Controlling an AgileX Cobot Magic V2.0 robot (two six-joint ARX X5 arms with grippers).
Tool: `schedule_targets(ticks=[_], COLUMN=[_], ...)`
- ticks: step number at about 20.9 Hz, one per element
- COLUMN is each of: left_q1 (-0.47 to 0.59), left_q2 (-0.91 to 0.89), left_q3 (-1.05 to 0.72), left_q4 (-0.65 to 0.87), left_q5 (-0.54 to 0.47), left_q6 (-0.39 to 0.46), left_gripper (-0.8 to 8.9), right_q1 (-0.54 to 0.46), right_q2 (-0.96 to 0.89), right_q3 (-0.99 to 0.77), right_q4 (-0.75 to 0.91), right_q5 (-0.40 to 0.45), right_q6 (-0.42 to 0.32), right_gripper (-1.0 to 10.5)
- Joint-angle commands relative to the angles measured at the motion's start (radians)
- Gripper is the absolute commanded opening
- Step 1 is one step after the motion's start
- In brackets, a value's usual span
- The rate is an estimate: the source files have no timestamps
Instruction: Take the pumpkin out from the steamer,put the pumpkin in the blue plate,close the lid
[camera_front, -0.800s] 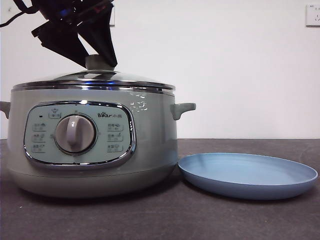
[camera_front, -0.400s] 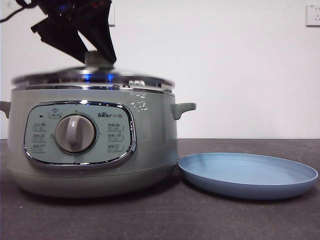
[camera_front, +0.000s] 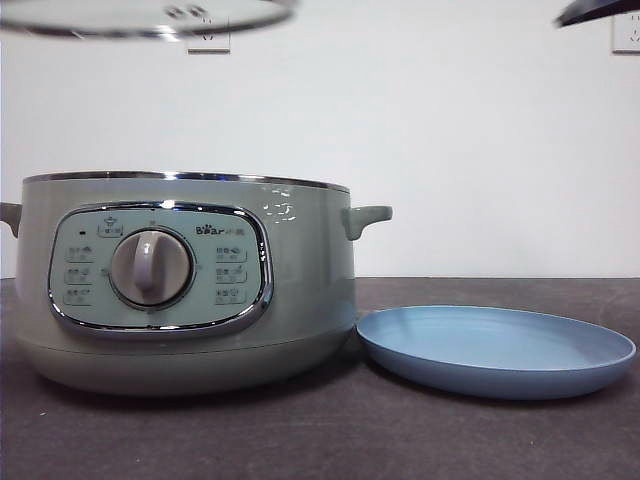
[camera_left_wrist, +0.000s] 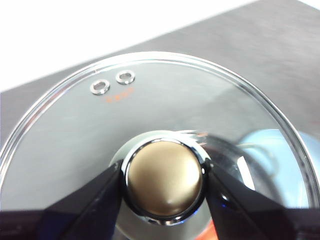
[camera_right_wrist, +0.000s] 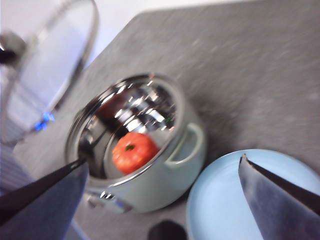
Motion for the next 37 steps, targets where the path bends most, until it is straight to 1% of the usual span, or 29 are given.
schedule_targets(ticks=[1, 3, 6, 7, 8, 10, 12, 14, 15, 17, 19, 21, 25, 29, 37], left_q1=[-0.002, -0.002, -0.002, -0.002, -0.002, -0.002, -0.002, -0.002, -0.002, -0.002, -0.002, -0.002, -0.002, -0.002, -0.002], left_q2=[-0.078, -0.132, -0.199, -0.214, -0.235, -0.270, -0.298, -0.336, -0.351, -0.364, -0.364, -0.364, -0.364, -0.364, -0.364], left_q3=[0.010, 0.010, 0.011, 0.011, 0.011, 0.011, 0.011, 0.011, 0.011, 0.016, 0.023, 0.023, 0.023, 0.023, 0.023], left_q4=[-0.002, -0.028, -0.060, -0.068, -0.077, -0.093, -0.104, -0.116, -0.119, -0.130, -0.139, -0.139, -0.154, -0.173, -0.177], left_q5=[-0.087, -0.141, -0.191, -0.204, -0.225, -0.274, -0.333, -0.418, -0.437, -0.440, -0.457, -0.455, -0.455, -0.455, -0.455], left_q6=[0.006, 0.006, 0.006, 0.006, 0.007, 0.013, 0.027, 0.032, 0.037, 0.047, 0.051, 0.053, 0.053, 0.053, 0.053], left_gripper=[-0.09, -0.09, -0.09, -0.09, -0.09, -0.09, -0.09, -0.09, -0.09, -0.09, -0.09, -0.09, -0.09, -0.09, -0.09], right_q1=[0.084, 0.147, 0.222, 0.245, 0.276, 0.325, 0.368, 0.423, 0.451, 0.498, 0.546, 0.583, 0.634, 0.644, 0.631], right_q2=[0.084, 0.159, 0.281, 0.319, 0.369, 0.454, 0.544, 0.683, 0.756, 0.882, 0.986, 1.046, 1.136, 1.205, 1.294], right_q3=[0.044, 0.095, 0.201, 0.239, 0.293, 0.392, 0.508, 0.697, 0.797, 0.956, 1.055, 1.073, 1.073, 1.073, 1.073], right_q4=[-0.002, -0.024, -0.083, -0.107, -0.146, -0.223, -0.327, -0.489, -0.572, -0.713, -0.775, -0.746, -0.684, -0.612, -0.595], right_q5=[0.001, 0.007, 0.018, 0.035, 0.065, 0.122, 0.173, 0.259, 0.308, 0.373, 0.433, 0.494, 0.584, 0.581, 0.573], right_q6=[-0.043, -0.065, -0.100, -0.113, -0.131, -0.155, -0.188, -0.218, -0.222, -0.223, -0.223, -0.230, -0.254, -0.270, -0.272], right_gripper=[5.0, 5.0, 5.1, 5.1, 5.2, 5.8, 5.8, 5.8, 6.0, 6.0, 6.0, 6.0, 6.0, 6.0, 5.9])
